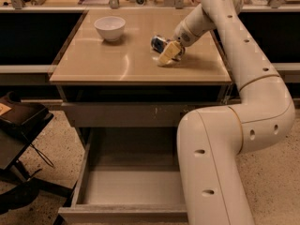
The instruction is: Place redbull can into middle drawer
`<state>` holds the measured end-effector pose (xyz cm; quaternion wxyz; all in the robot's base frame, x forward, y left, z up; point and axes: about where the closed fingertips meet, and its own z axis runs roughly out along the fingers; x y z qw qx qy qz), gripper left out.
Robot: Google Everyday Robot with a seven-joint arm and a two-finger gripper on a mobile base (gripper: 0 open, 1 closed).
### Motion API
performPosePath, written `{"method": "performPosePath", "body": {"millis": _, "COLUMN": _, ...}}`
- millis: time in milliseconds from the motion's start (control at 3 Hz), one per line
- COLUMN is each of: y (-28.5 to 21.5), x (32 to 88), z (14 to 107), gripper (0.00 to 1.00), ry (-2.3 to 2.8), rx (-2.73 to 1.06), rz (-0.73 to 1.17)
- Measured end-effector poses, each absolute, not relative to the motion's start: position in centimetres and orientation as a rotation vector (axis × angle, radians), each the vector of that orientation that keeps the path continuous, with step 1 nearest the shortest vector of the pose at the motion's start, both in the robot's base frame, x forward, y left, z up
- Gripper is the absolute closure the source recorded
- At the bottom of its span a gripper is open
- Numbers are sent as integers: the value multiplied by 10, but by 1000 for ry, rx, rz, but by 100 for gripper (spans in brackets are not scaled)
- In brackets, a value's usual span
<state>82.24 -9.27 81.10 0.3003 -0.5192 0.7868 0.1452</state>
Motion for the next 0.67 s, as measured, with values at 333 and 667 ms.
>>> {"method": "performPosePath", "body": {"millis": 333, "y": -93, "x": 822, "z": 811, "gripper": 65, "ry": 2088, "rx": -1378, "rz": 385}}
{"method": "performPosePath", "body": {"millis": 667, "y": -93, "x": 821, "z": 814, "gripper": 88, "ry": 2088, "rx": -1378, "rz": 385}}
